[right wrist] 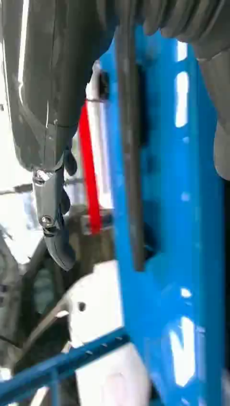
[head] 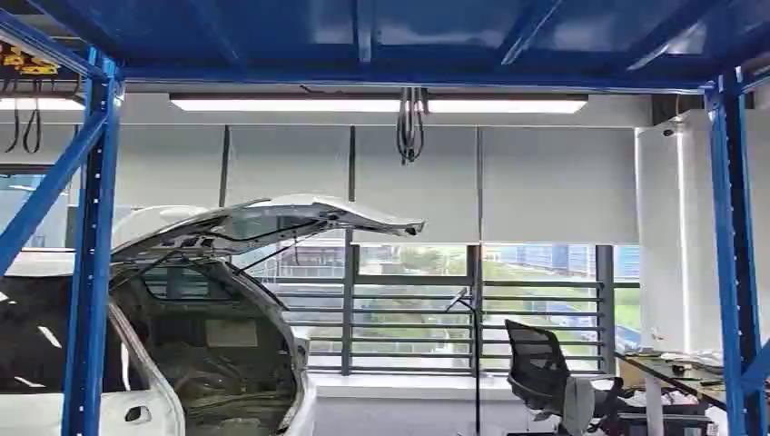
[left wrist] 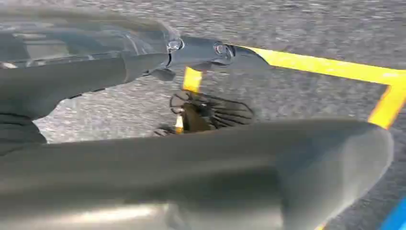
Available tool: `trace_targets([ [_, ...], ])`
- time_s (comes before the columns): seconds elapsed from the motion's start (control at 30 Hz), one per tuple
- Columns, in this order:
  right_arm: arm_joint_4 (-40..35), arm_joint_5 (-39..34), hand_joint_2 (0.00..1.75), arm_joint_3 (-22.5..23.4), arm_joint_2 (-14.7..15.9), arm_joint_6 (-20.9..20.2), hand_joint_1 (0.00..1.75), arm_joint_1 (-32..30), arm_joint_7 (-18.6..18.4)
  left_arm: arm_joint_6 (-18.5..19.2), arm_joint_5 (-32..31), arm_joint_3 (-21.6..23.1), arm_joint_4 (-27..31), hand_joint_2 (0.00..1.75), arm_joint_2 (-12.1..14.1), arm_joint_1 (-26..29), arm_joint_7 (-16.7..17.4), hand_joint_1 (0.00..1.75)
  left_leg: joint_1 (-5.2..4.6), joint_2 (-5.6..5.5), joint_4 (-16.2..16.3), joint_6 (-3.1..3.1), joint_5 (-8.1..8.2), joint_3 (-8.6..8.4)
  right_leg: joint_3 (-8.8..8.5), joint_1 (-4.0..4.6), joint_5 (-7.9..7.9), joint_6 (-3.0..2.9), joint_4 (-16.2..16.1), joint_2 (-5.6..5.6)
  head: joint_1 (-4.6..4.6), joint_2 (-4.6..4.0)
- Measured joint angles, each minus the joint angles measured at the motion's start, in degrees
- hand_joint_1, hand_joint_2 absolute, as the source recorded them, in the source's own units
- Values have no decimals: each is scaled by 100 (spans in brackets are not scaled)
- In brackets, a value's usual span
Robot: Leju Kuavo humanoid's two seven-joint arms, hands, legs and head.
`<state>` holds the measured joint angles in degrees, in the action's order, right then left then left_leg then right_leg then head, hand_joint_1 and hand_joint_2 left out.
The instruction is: Take the parts from the cabinet and place them on the table.
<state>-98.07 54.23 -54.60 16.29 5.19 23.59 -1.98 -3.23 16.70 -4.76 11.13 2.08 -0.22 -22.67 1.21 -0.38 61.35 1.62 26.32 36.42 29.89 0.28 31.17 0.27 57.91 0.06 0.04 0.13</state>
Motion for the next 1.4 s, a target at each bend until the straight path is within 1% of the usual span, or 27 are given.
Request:
trace_targets([
  [0.03,-31,292,175,29,-20,144,0,-93,-91,-16,-2,-7,0,0,0,-26,-11,0,0,5,-94,-117,81,-51,7,-4,22,34,14,8,-4,0],
  [0.1,-203,1132,175,179,-42,533,0,-419,-343,-39,-7,-33,0,0,0,-3,-15,0,-23,-20,-103,-189,112,-49,-41,-18,44,71,-30,-12,-2,0],
  [0.13,-265,1448,175,243,-44,646,0,-553,-421,-48,-9,-52,0,0,0,24,-15,0,-18,-21,-115,-225,119,-73,-54,-29,66,98,-26,-17,-2,0],
  [0.17,-349,1770,175,317,-44,722,0,-667,-518,-61,-17,-63,0,0,0,49,-17,0,-5,-17,-127,-254,130,-105,-63,-42,136,129,27,-17,-2,2],
  [0.2,-420,2040,175,412,-40,799,0,-795,-600,-63,-48,-74,0,0,2,46,-28,0,-17,-17,-120,-292,159,-121,30,-40,256,150,264,-11,-2,0],
  [0.23,-490,2335,175,554,-29,869,0,-949,-698,-63,-59,-88,-2,0,4,40,-35,0,-43,-28,-110,-286,188,-150,52,-26,-75,11,270,-3,-4,0],
  [0.27,-546,2543,175,690,-5,917,0,-1091,-780,-63,-65,-101,-2,0,4,32,-42,0,-60,-31,-121,-289,195,-184,71,-31,-99,-92,279,-8,5,0],
  [0.3,-605,2668,175,808,32,979,0,-1214,-840,-61,-76,-107,0,0,4,29,-46,0,-66,-40,-139,-291,199,-206,47,-16,-146,-164,226,-14,2,0],
  [0.33,-679,2779,175,985,104,1063,0,-1338,-877,-57,-105,-116,-2,0,9,33,-48,0,-68,-42,-142,-299,210,-208,26,-33,-105,-169,218,-17,2,0],
  [0.37,-743,2844,175,1186,162,1127,0,-1461,-879,-50,-116,-131,0,0,11,37,-46,0,-73,-41,-142,-312,221,-208,11,-31,-98,-160,191,-17,2,0],
  [0.43,-835,2976,175,1597,233,1188,0,-1653,-881,-37,-142,-158,0,0,20,46,-46,0,-80,-31,-142,-316,231,-207,2,-33,-91,-149,161,-17,2,0],
  [0.47,-864,3080,175,1730,240,1194,0,-1724,-914,-37,-168,-162,0,0,20,46,-46,0,-84,-23,-142,-318,232,-206,-8,-34,-80,-133,133,-17,2,0],
  [0.5,-909,3231,175,1870,242,1209,0,-1815,-971,-33,-175,-164,-2,0,22,39,-48,0,-91,-19,-141,-321,235,-206,-46,-40,-39,-84,74,-18,0,0],
  [0.53,-947,3358,175,1983,240,1225,0,-1913,-1026,-29,-181,-168,0,0,26,35,-55,0,-97,-19,-140,-322,235,-204,-103,-50,26,-8,-15,-19,2,0],
  [0.57,-990,3468,175,2124,236,1227,0,-2017,-1086,-26,-197,-175,0,0,28,32,-68,0,-109,-19,-139,-322,236,-201,-174,-69,108,93,-135,-20,2,0],
  [0.6,-1010,3519,175,2259,236,1227,0,-2123,-1133,-26,-221,-186,0,0,33,31,-79,0,-113,-19,-139,-322,236,-206,-181,-82,85,205,-136,-22,2,0],
  [0.63,-1027,3543,175,2409,229,1216,0,-2216,-1170,-26,-230,-195,-2,0,35,34,-85,0,-110,-19,-139,-322,236,-209,-185,-79,98,186,-136,-22,2,0],
  [0.7,-1051,3562,175,2617,190,1175,0,-2364,-1218,-26,-232,-214,0,0,37,37,-85,0,-105,-19,-141,-322,236,-223,-195,-75,98,186,-136,-21,2,0],
  [0.83,-1051,3576,175,2811,151,1159,0,-2603,-1319,-26,-251,-243,-2,0,37,36,-85,0,-82,-19,-145,-320,235,-239,-209,-55,101,180,-134,-22,2,0],
  [1.13,-940,3460,175,3244,-44,1072,0,-3103,-1129,-26,-302,-332,-2,0,37,41,-151,0,-64,-20,-146,-313,239,-238,-211,-38,111,162,-130,-24,2,0],
  [1.4,-696,3426,175,3560,-242,985,0,-3225,-1045,-15,-391,-345,0,0,39,43,-168,0,-65,-19,-147,-313,239,-238,-211,-39,112,161,-130,-23,2,0],
])
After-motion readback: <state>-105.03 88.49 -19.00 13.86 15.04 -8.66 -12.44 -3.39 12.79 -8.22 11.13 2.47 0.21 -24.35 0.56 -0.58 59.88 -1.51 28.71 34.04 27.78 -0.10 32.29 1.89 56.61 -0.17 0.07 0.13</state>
